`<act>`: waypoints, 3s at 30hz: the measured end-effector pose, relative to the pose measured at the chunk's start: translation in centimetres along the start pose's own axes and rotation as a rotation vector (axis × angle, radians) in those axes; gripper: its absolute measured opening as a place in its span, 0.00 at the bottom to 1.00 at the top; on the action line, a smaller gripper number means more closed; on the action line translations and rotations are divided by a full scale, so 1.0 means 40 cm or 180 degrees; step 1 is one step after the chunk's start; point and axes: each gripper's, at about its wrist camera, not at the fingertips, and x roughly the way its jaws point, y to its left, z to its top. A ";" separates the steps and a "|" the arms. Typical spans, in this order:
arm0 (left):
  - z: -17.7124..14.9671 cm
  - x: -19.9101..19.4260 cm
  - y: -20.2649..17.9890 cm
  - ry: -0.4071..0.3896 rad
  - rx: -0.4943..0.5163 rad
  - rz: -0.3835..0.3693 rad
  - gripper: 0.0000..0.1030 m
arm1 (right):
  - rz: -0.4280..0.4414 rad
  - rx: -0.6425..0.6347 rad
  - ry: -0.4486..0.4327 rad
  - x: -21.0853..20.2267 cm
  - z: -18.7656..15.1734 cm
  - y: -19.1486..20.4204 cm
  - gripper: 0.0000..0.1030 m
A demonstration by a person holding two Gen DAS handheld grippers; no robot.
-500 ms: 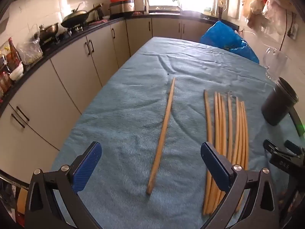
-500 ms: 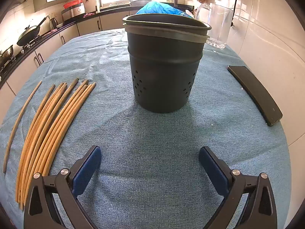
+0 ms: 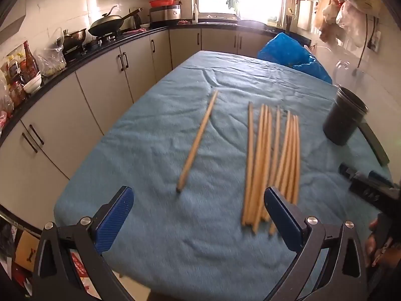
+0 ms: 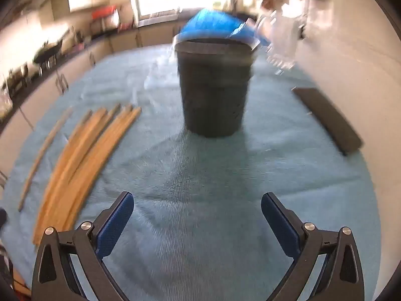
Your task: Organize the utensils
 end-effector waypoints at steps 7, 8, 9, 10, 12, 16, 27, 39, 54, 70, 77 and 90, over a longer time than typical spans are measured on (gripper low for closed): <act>-0.029 -0.054 0.041 -0.0177 -0.0266 0.0062 1.00 | 0.0020 0.0009 -0.0879 -0.223 -0.049 0.001 1.00; -0.032 -0.062 0.043 -0.0195 -0.0285 0.0091 1.00 | 0.0031 0.0006 -0.0941 -0.239 -0.058 0.005 1.00; -0.034 -0.070 0.045 -0.0228 -0.0302 0.0113 1.00 | 0.0052 -0.0006 -0.0980 -0.253 -0.075 0.018 1.00; -0.034 -0.081 0.047 -0.0279 -0.0316 0.0126 1.00 | 0.0100 -0.0004 -0.0999 -0.263 -0.083 0.023 1.00; -0.030 -0.101 0.052 -0.0418 -0.0359 0.0101 1.00 | 0.0249 -0.0010 -0.1030 -0.272 -0.090 0.040 0.99; -0.019 -0.092 0.106 -0.0476 -0.0467 0.0299 1.00 | 0.0208 -0.0141 -0.1199 -0.293 -0.100 0.082 0.99; -0.022 -0.033 0.115 -0.0381 -0.0255 0.0653 1.00 | 0.0440 -0.0494 -0.1226 -0.296 -0.125 0.141 0.90; -0.037 -0.007 0.093 -0.0351 -0.0128 0.0659 1.00 | 0.0467 -0.0570 -0.1116 -0.272 -0.134 0.151 0.88; -0.044 0.001 0.084 -0.0316 -0.0093 0.0645 1.00 | 0.0524 -0.0525 -0.1018 -0.266 -0.132 0.152 0.82; -0.043 0.000 0.087 -0.0313 -0.0096 0.0645 1.00 | 0.0541 -0.0526 -0.0994 -0.262 -0.134 0.157 0.82; -0.043 -0.001 0.089 -0.0307 -0.0095 0.0643 1.00 | 0.0555 -0.0509 -0.0951 -0.257 -0.131 0.155 0.81; -0.002 0.031 0.117 -0.0032 0.0029 0.0394 1.00 | 0.0869 -0.0421 -0.0616 -0.232 -0.045 0.129 0.71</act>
